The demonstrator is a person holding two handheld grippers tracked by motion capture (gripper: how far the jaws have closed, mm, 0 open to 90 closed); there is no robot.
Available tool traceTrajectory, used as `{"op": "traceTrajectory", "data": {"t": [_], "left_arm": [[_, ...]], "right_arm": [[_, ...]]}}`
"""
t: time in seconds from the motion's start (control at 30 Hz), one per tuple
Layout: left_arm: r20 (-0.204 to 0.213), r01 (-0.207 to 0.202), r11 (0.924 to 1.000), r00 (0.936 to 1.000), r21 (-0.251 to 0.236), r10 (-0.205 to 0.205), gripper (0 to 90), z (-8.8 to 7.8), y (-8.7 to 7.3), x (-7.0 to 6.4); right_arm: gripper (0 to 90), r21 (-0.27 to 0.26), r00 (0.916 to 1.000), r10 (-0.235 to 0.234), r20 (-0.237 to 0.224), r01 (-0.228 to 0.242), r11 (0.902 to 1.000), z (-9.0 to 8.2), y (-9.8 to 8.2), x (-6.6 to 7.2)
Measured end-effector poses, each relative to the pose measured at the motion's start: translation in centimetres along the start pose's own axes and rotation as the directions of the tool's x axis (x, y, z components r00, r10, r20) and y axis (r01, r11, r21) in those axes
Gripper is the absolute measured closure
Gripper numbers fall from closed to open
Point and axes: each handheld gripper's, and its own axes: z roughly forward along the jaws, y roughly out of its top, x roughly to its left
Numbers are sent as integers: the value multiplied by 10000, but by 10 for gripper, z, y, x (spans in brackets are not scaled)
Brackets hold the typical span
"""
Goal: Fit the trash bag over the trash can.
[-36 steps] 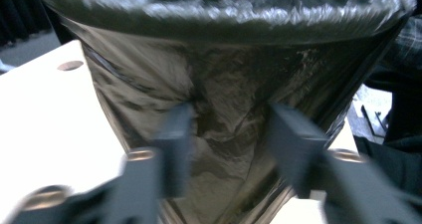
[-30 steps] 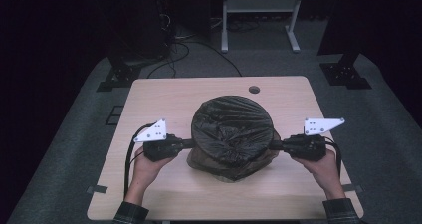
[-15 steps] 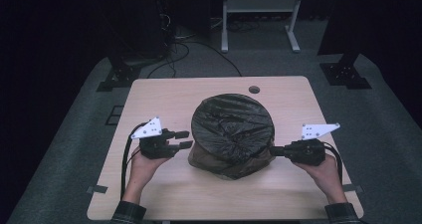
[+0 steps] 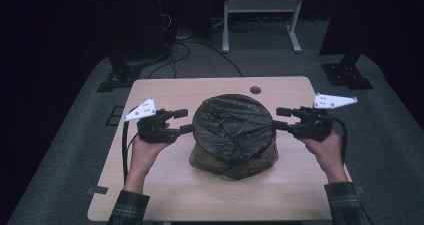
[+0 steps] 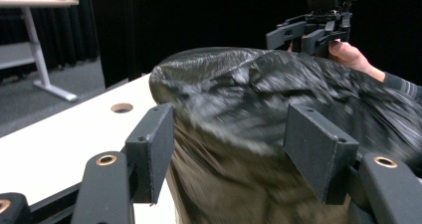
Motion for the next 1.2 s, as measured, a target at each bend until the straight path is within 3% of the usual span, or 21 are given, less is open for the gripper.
{"op": "traceTrajectory", "data": {"t": [0.07, 0.1, 0.13, 0.17, 0.2, 0.23, 0.27, 0.3, 0.4, 0.5, 0.6, 0.73, 0.8, 0.83, 0.9, 0.93, 1.07, 1.2], "left_arm": [[-55, 81, 9996, 10000, 256, -80, 363, 9, 4, 3], [-243, -80, 9987, 9997, 508, 93, 402, 13, 4, 3], [-233, -10, 9988, 9997, 493, 21, 434, 16, 5, 4], [-271, -37, 9989, 9996, 476, 50, 473, 18, 5, 5], [-527, -213, 9987, 9983, 468, 238, 506, 19, 6, 6], [-527, -213, 9987, 9983, 468, 238, 570, 19, 6, 6], [-642, -301, 9984, 9974, 478, 331, 609, 19, 7, 6], [-900, -527, 9975, 9943, 462, 567, 660, 19, 10, 7], [-1077, -701, 9967, 9914, 411, 741, 812, 20, 13, 11], [-1649, -961, 9931, 9806, 669, 1060, 875, 23, 14, 16], [-2002, -881, 9914, 9740, 968, 1061, 894, 25, 8, 26], [-2078, -537, 9900, 9749, 1306, 803, 894, 30, -5, 37], [-1967, -452, 9887, 9777, 1429, 731, 867, 32, -11, 38], [-2038, -451, 9883, 9762, 1454, 745, 839, 32, -12, 38], [-2038, -295, 9930, 9776, 1140, 524, 694, 28, -11, 38], [-2018, -230, 9957, 9786, 901, 408, 641, 25, -9, 37], [-1746, -196, 9991, 9843, 371, 258, 462, 14, 5, 32], [-1176, -457, 9987, 9919, 221, 480, 352, 12, 22, 21]], "right_arm": [[406, 120, 9998, 155, 134, -157, 9998, 11, 6, -6], [421, 279, 9992, 276, 303, -284, 9992, 16, 8, -9], [428, 421, 9985, 329, 440, -347, 9985, 21, 10, -12], [501, 535, 9982, 449, 388, -469, 9975, 25, 10, -14], [535, 756, 9980, 461, 435, -493, 9959, 30, 11, -17], [535, 756, 9980, 461, 435, -493, 9959, 30, 11, -17], [685, 515, 9964, 631, 572, -661, 9965, 34, 13, -19], [733, 465, 9959, 537, 729, -572, 9973, 34, 15, -19], [884, 212, 9940, 499, 977, -522, 9984, 35, 21, -21], [900, 460, 9860, 263, 1649, -343, 9984, 41, 26, -23], [900, 620, 9754, 187, 2196, -331, 9975, 47, 24, -28], [900, 571, 9655, 557, 2544, -725, 9957, 47, 12, -40], [899, 560, 9670, 702, 2451, -864, 9947, 47, 5, -43], [823, 542, 9684, 729, 2385, -882, 9946, 46, 3, -43], [628, 330, 9652, 731, 2512, -840, 9959, 43, 1, -43], [566, 126, 9687, 822, 2341, -876, 9961, 40, 2, -43], [419, -267, 9698, 748, 2321, -706, 9971, 29, 6, -40], [293, -495, 9830, 582, 1740, -503, 9975, 19, 8, -35]]}}
